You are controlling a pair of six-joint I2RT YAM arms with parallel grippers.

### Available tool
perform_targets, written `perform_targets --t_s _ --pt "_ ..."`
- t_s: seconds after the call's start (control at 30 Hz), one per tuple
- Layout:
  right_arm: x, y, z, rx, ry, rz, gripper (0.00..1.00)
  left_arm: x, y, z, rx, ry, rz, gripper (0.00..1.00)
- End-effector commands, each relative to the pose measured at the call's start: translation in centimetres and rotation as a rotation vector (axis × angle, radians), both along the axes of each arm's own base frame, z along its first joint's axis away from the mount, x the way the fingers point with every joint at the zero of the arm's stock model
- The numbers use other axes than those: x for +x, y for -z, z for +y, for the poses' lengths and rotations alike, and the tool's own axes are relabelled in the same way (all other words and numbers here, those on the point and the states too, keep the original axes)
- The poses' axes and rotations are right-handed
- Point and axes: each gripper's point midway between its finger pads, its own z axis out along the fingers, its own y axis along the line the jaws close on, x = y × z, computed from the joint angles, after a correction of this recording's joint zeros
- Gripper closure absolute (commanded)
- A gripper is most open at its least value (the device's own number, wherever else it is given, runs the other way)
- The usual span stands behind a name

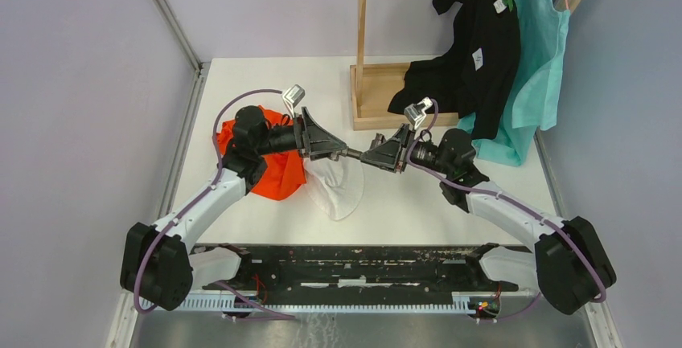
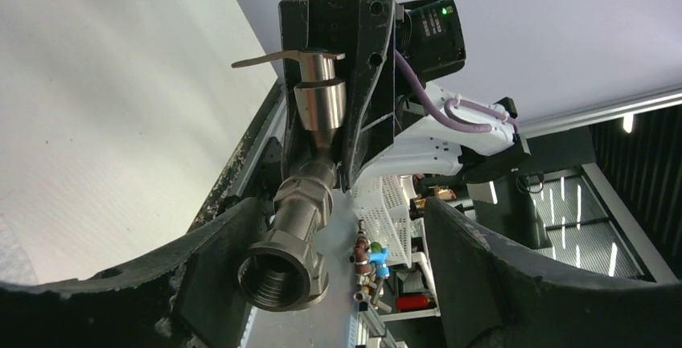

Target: Install the water faucets

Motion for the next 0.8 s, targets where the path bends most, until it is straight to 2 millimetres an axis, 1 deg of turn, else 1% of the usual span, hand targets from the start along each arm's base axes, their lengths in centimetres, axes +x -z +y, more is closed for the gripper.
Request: perform_targets --t_s 0.0,0.17,0.23,0.27,0.3,0.33,0.47,0.5,0.63,0.7,0.77 --pt "-0.2 -4.9 -0.2 0.109 -0.036 -0.121 1.00 -1.0 -1.2 0.2 0.001 0.060 -0.101 0.23" --pt "0.1 -4.8 -0.2 0.117 -0.040 -0.106 1.00 -1.0 -1.2 0.2 0.002 0.067 -0.097 0.38" --pt "0.2 -4.8 -0.2 0.118 -0.042 -0.103 1.00 -1.1 -1.2 0.2 0.001 0.072 -0.098 0.41" --pt "0.2 -4.6 -0.1 0.116 -0.042 -0.096 1.00 -1.1 -1.3 0.1 0.000 0.072 -0.099 0.49" --pt "0.3 -4.6 -0.1 0.116 -0.041 -0.094 1.00 -1.0 -1.3 0.1 0.000 0.072 -0.098 0.53" --pt "0.3 -4.4 -0.1 0.115 -0.043 -0.089 1.00 -1.1 -1.4 0.1 -0.001 0.074 -0.099 0.62" --pt "0.3 -4.4 -0.1 0.115 -0.043 -0.068 1.00 -1.0 -1.4 0.1 -0.003 0.077 -0.099 0.92" --pt "0.3 -4.5 -0.1 0.118 -0.044 -0.060 1.00 -1.0 -1.3 0.1 -0.004 0.079 -0.100 0.96" --pt "0.3 -4.9 -0.1 0.134 -0.041 0.029 1.00 -0.9 -1.6 0.1 -0.012 0.066 -0.124 0.97" --pt "0.6 -4.3 -0.1 0.127 -0.026 0.128 1.00 -0.7 -1.7 0.2 -0.018 0.047 -0.146 0.97" --pt "0.7 -3.5 -0.1 0.124 -0.027 0.283 1.00 -0.4 -2.1 0.2 -0.034 0.021 -0.176 0.97"
